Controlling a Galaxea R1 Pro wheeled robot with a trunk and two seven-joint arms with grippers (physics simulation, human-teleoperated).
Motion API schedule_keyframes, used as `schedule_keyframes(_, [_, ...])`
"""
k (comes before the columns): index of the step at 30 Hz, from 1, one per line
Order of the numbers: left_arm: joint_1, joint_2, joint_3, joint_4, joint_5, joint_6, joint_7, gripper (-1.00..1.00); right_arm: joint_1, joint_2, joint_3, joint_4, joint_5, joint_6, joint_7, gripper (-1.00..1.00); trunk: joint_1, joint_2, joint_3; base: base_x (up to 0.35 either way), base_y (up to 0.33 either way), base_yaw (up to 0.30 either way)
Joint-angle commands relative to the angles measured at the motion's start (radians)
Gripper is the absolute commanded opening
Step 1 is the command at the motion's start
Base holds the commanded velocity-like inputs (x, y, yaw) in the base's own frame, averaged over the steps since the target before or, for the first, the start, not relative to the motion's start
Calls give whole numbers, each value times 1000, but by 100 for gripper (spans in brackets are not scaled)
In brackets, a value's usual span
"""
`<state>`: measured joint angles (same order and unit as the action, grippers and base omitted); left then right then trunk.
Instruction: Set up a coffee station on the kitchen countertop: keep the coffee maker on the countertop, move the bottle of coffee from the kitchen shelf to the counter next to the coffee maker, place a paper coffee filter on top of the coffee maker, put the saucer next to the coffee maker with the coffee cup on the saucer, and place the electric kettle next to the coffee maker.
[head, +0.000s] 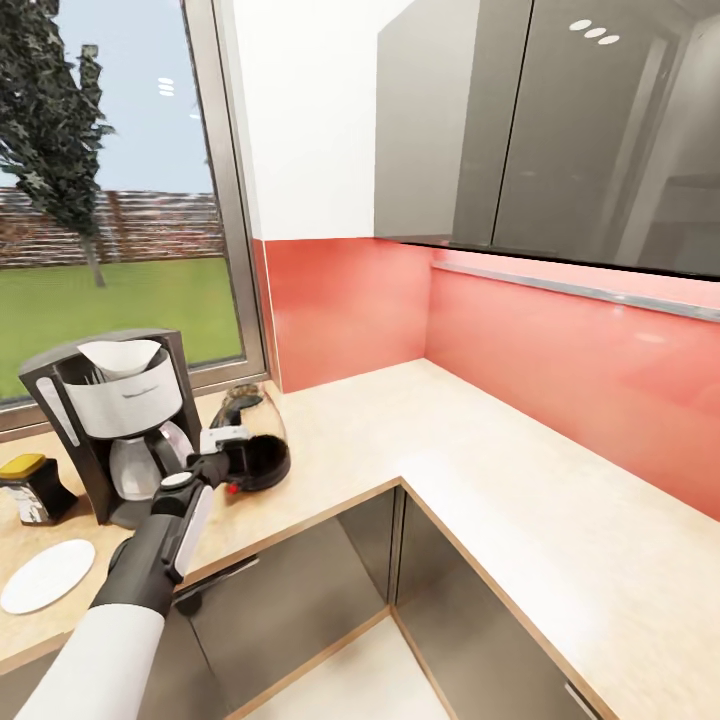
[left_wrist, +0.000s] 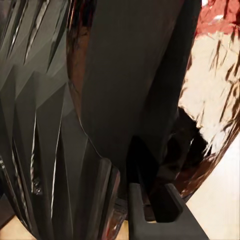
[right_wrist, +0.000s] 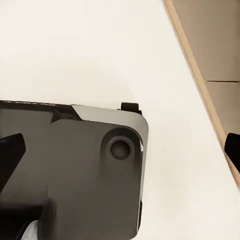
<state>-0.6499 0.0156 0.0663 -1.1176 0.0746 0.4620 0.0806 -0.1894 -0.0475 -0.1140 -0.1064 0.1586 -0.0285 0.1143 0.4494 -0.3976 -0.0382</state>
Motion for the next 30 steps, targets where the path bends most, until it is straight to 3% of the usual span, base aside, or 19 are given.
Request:
schedule_keyframes(1, [10,1,-1,-1,16,-26,6,-100,-1,0,-9,1,10,-3,4,100,1,-2,-2,0,0,0])
schedule_keyframes(6, [31,5,-2,-1,25,-67,7,-100,-1,0,-9,1,10,-3,4,100,1,-2,-2,0,0,0])
schedule_keyframes(30, [38,8,-3,18,22,-74,47,-100,-1,0,-9,1,12,-4,4,100,1,-2,-2,0,0,0])
